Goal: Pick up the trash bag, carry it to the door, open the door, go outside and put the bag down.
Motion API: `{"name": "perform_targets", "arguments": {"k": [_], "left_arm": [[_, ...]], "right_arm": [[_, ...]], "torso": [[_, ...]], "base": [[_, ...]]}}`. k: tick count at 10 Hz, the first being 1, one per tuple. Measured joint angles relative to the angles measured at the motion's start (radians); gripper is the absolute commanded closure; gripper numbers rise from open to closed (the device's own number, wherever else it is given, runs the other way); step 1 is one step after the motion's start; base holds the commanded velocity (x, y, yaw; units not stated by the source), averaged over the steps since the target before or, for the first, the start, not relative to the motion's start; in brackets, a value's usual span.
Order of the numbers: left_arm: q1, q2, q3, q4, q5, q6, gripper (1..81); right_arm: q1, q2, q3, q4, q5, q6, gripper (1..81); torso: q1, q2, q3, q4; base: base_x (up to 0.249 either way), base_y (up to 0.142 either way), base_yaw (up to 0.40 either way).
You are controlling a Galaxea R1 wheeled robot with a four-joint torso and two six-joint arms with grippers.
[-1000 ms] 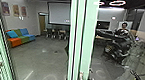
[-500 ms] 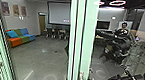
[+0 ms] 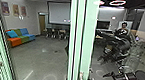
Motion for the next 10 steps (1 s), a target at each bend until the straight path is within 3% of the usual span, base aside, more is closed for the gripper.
{"name": "perform_targets", "arguments": {"k": [3, 10], "left_arm": [[0.000, 0.000, 0.000, -0.001, 0.000, 0.000, 81.1], [0.000, 0.008, -0.001, -0.003, -0.001, 0.000, 81.1]], "right_arm": [[-0.002, 0.103, -0.080, -0.039, 0.007, 0.063, 1.0], [-0.018, 0.303, -0.272, -0.055, -0.024, 0.126, 1.0]], "torso": [[0.000, 0.000, 0.000, 0.000], [0.000, 0.001, 0.000, 0.000]], "base": [[0.000, 0.000, 0.000], [0.000, 0.000, 0.000]]}}
